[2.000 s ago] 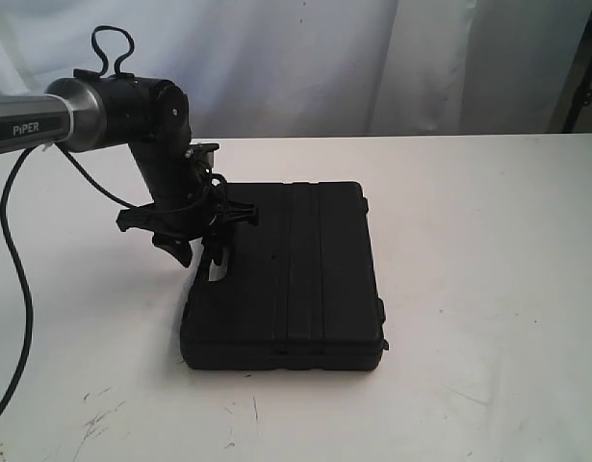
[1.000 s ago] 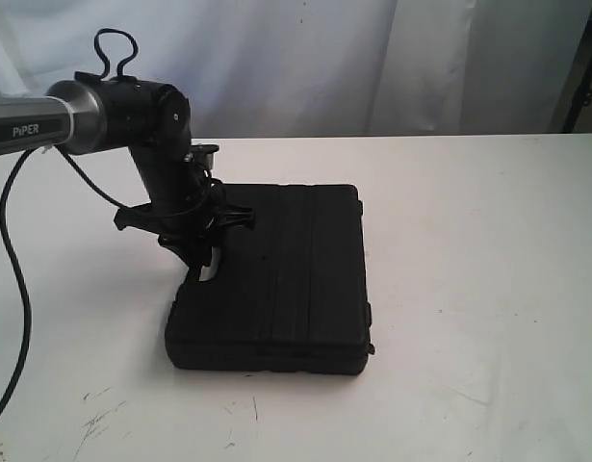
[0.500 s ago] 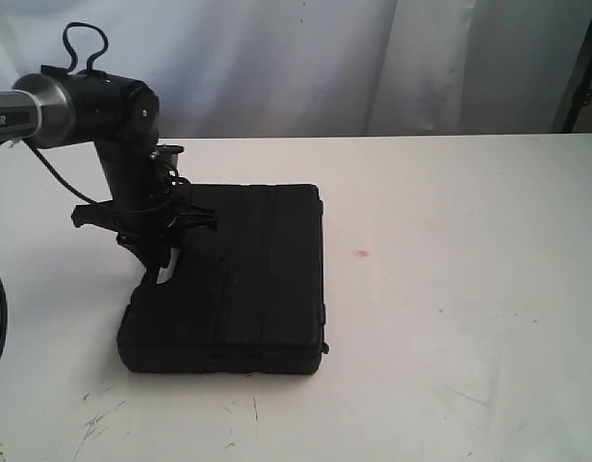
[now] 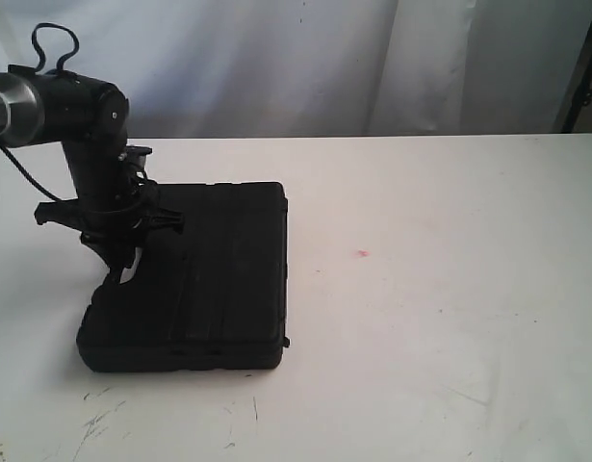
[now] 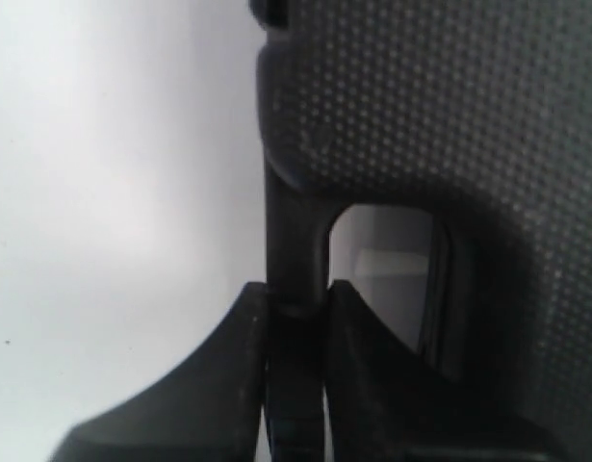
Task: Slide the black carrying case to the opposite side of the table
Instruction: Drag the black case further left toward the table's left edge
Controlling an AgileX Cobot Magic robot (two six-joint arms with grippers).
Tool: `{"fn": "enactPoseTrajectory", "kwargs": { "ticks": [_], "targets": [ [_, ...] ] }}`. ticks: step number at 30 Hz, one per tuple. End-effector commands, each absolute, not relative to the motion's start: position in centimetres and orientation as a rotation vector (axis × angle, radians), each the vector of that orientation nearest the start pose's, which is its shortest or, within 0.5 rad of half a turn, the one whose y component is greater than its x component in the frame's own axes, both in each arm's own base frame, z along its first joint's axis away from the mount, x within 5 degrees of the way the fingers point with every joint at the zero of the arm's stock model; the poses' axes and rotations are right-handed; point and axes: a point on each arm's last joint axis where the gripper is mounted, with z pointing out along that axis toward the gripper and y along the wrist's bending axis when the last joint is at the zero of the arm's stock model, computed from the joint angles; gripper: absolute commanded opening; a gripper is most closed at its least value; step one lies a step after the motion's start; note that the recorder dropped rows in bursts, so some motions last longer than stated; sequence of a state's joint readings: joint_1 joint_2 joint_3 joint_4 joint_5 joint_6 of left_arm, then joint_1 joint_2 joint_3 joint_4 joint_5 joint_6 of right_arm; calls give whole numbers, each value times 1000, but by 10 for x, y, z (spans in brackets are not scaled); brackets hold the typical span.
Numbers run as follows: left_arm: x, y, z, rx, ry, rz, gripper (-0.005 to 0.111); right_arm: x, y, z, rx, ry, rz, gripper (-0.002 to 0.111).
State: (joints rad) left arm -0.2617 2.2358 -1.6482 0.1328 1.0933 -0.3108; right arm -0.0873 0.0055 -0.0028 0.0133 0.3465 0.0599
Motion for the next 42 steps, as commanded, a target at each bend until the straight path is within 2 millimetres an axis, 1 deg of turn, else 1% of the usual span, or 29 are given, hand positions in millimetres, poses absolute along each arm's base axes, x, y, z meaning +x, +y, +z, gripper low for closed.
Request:
{"fn": "enactPoseTrajectory", "kwargs": {
  "ticks": [1,5,6,8,10,16,20,22,27,31,32,34,42],
  "targets": [
    [423,-82,136,-11,3122,276,0,53,-4,182,146,1824,-2,0],
    [426,-60,150,-90,3095,264,0,53,-4,182,143,1824,-6,0],
    [426,-54,151,-105,3095,261,0,53,-4,182,144,1824,-4,0],
    [426,-49,151,-79,3104,265,0,53,-4,182,144,1824,-4,0],
    [426,-49,151,-61,3105,269,0,53,-4,182,144,1824,-4,0],
    [428,-44,152,21,3087,357,0,53,-4,182,144,1824,-4,0],
    [429,-40,153,96,3072,424,0,53,-4,182,144,1824,-4,0],
    [430,-40,153,168,3058,419,0,53,-4,182,144,1824,-4,0],
    [432,-30,153,140,3065,373,0,53,-4,182,144,1824,-4,0],
    [426,-18,142,97,3104,351,0,53,-4,182,144,1824,-4,0],
    [423,-12,135,68,3117,329,0,53,-4,182,144,1824,-4,0],
    [423,-10,133,33,3115,284,0,53,-4,182,144,1824,-4,0],
    [426,-12,134,67,3091,252,0,53,-4,182,144,1824,-4,0]
  ]
}}
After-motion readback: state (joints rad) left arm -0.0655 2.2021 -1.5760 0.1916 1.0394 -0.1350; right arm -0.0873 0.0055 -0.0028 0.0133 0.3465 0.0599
